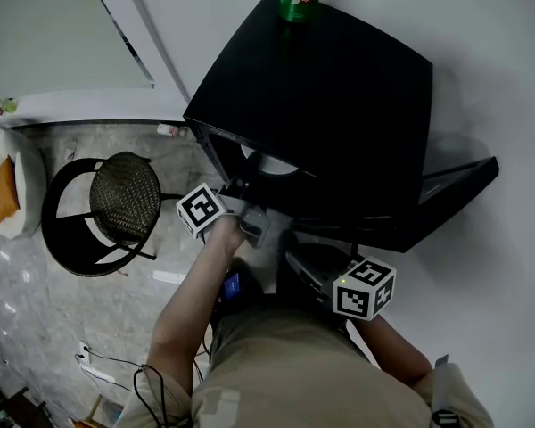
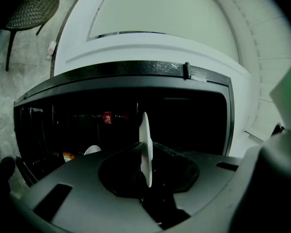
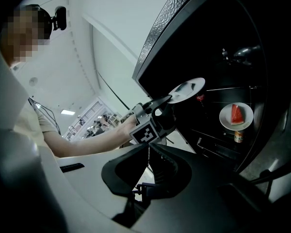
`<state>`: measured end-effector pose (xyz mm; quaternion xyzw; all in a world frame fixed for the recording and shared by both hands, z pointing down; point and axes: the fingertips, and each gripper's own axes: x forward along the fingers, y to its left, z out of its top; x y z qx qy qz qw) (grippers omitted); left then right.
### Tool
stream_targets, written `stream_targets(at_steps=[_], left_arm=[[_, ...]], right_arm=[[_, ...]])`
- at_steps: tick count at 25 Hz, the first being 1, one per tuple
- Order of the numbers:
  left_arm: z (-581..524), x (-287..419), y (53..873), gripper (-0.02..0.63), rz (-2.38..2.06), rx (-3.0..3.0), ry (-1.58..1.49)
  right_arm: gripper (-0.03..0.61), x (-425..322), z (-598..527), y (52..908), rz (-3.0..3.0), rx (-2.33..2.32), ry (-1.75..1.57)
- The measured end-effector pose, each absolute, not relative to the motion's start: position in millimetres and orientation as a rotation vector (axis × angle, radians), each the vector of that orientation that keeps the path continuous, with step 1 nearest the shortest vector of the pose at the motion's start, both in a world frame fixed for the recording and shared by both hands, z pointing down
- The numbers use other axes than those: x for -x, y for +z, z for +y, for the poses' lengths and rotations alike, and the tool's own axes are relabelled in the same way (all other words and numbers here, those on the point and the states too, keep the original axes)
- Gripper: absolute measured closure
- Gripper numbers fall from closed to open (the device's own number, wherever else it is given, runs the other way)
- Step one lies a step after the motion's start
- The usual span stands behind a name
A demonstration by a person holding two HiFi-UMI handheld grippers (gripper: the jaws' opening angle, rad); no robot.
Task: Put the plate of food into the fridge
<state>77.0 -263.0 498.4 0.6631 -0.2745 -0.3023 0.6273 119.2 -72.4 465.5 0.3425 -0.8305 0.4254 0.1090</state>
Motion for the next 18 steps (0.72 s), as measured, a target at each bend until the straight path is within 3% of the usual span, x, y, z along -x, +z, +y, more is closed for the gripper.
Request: stream_targets(at_steps=[4,9,12,18], left_arm=[[-268.7,-79.0,489.3,0.499,-0.607,-1.571,-0.708],[-267.5,-80.3,479.7,0.455,-0.587,-1.619,-0.714],[-263.3,-79.6,469.8,0.376,-0.584,-1.657,-0.727],[-244.3,-74.6,474.8,0.362,-0.623,-1.730,-0.622]], right_arm=[[0.555,-119.7,-71.1,466.5,-2.437,-1.003,1.264],[0.555,-120.2,-71.1,467.2,-2.437,-0.998,1.267],[0.555,-118.5,-69.7,469.6,-2.432,-0.981,1.288],[0.555,-115.8,-68.0,473.4,-2.423,-0.959,1.341]])
